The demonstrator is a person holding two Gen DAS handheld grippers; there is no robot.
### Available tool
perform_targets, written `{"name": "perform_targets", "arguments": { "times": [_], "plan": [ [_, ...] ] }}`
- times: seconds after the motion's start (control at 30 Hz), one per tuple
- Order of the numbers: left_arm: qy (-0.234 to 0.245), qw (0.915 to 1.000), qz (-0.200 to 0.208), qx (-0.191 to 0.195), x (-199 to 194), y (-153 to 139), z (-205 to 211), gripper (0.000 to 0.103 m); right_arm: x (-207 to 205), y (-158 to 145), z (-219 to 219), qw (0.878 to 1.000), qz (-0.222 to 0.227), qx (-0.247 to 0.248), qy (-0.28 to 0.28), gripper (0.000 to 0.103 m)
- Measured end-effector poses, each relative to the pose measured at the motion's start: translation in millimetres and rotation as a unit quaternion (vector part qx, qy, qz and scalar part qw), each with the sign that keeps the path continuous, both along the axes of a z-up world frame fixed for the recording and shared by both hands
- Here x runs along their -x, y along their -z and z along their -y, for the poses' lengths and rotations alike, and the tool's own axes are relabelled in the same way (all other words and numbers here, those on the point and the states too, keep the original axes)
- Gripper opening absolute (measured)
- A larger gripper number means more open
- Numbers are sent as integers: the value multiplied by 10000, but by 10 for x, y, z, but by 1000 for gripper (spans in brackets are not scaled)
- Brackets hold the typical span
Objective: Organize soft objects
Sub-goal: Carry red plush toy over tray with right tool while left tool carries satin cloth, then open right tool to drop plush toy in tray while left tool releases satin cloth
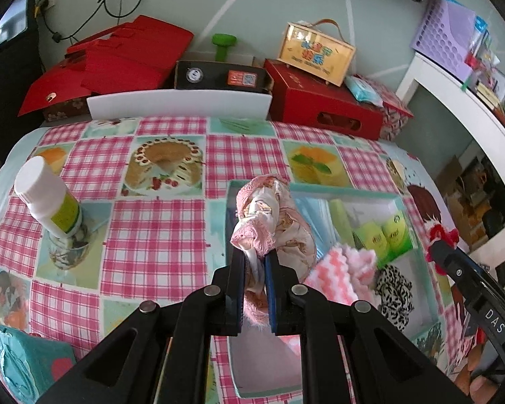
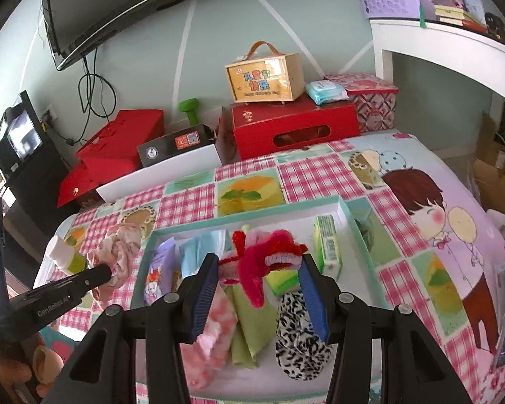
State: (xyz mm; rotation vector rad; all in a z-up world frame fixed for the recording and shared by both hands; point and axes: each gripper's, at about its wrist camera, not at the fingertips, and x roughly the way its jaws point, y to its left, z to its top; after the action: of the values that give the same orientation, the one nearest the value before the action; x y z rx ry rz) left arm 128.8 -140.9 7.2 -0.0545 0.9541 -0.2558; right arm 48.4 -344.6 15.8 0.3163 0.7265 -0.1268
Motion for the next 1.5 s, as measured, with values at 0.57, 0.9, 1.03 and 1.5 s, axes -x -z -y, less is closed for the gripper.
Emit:
{"name": "perform_targets", "arguments": {
  "times": [0.57,0.9,1.03,1.5],
  "plan": [
    [226,9991,-261,-233,158,188,160,11,79,309,-121,9984,-506,-120,-228,52],
    [288,9978,-523,-285,276,359,178,11,17,484,-172,9959,-817,-124,-378,52],
    [292,9969,-646,-331,308,432,178,11,-3,531,-187,9949,-905,-133,-425,52],
    [222,9968,-677,-371,315,407,136,43,-42,571,-201,9933,-1080,19,-417,54]
  ]
}}
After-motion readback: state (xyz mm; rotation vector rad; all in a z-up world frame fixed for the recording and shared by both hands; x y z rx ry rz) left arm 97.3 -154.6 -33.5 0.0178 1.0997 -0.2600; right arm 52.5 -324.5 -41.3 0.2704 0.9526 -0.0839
